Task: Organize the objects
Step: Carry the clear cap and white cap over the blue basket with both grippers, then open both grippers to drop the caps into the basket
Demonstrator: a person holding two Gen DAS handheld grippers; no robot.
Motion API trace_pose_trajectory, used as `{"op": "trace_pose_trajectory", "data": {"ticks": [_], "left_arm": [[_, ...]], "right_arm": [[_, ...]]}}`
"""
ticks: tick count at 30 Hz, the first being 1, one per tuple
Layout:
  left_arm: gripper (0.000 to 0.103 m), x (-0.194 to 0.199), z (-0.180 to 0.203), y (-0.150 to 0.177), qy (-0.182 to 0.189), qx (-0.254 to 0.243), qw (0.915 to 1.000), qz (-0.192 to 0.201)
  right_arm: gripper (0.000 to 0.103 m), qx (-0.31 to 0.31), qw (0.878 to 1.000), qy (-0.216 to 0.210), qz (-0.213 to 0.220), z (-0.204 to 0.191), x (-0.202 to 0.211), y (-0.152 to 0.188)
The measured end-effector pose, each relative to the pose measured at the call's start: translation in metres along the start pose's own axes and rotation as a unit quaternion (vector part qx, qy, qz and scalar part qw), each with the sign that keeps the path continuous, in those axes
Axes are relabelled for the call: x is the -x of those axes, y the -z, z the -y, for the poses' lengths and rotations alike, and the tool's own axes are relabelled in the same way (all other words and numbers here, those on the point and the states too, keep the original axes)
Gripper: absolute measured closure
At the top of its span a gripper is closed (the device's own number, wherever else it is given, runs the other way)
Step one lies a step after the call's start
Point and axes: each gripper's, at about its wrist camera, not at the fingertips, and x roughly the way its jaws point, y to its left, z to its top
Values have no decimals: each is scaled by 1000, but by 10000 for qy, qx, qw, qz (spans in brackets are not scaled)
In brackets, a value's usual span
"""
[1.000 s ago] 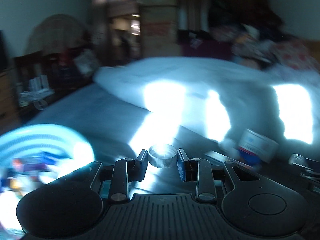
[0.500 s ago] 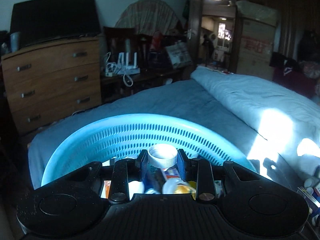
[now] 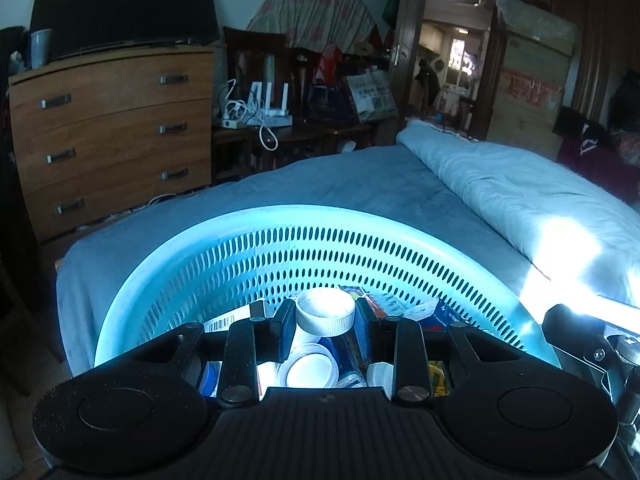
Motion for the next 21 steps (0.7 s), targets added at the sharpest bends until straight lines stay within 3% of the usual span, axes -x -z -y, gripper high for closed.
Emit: {"op": "trace_pose_trajectory", "data": {"ticks": [21], "left_arm": [[71, -7, -4, 1, -15, -43, 10000, -65]], "right_arm": [[60, -17, 10000, -14, -80, 2, -18, 3]]}}
